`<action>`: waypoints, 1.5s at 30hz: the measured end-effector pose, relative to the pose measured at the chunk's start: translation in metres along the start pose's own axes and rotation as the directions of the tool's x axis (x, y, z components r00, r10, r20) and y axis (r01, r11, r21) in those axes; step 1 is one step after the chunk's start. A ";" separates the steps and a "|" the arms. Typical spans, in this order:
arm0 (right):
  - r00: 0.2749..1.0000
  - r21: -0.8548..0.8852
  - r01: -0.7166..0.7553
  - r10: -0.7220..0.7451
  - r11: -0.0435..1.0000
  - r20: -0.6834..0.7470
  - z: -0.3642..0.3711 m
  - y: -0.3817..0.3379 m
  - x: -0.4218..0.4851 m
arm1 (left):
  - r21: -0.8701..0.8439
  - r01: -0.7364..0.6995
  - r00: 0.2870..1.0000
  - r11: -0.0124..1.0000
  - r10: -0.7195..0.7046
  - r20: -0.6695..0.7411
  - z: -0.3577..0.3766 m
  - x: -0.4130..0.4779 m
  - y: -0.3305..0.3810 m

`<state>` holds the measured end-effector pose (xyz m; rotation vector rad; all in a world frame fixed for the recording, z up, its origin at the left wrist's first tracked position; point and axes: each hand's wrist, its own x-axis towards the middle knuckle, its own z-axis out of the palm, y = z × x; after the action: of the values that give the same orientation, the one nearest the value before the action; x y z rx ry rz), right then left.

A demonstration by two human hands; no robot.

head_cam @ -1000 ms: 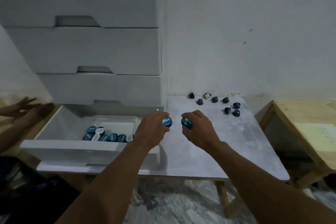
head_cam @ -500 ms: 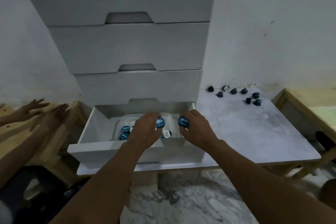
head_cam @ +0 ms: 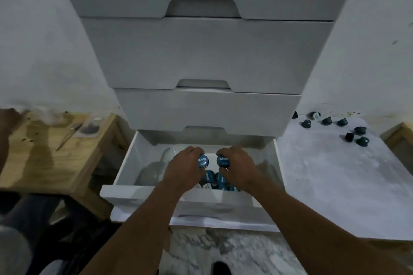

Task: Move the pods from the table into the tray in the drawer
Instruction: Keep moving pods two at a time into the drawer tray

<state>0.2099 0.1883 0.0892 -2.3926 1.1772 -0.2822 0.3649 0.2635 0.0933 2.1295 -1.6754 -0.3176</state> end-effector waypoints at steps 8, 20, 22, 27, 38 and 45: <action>0.996 -0.017 -0.044 0.045 0.999 0.072 0.018 0.016 0.045 | 0.073 0.014 0.997 0.997 -0.020 0.074 0.019 0.048 -0.015; 0.974 0.005 -0.161 0.158 0.987 0.165 0.038 0.024 0.068 | 0.256 -0.088 0.954 0.963 0.007 0.300 0.030 0.083 -0.037; 0.969 -0.001 -0.182 0.180 0.983 0.172 0.040 0.024 0.071 | 0.275 -0.110 0.938 0.955 0.009 0.345 0.031 0.085 -0.039; 0.958 -0.005 -0.227 0.225 0.974 0.180 0.046 0.023 0.073 | 0.308 -0.135 0.916 0.942 -0.001 0.402 0.034 0.091 -0.043; 0.962 0.014 -0.236 0.231 0.972 0.148 0.047 0.026 0.076 | 0.173 -0.109 0.889 0.979 0.018 0.458 0.033 0.094 -0.047; 0.957 0.048 -0.246 0.234 0.968 0.173 0.050 0.025 0.074 | 0.134 -0.083 0.888 0.988 0.012 0.459 0.033 0.092 -0.051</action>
<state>0.2567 0.1319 0.0323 -2.1399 1.3392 -0.0423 0.4190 0.1792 0.0476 2.2386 -2.0621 -0.7520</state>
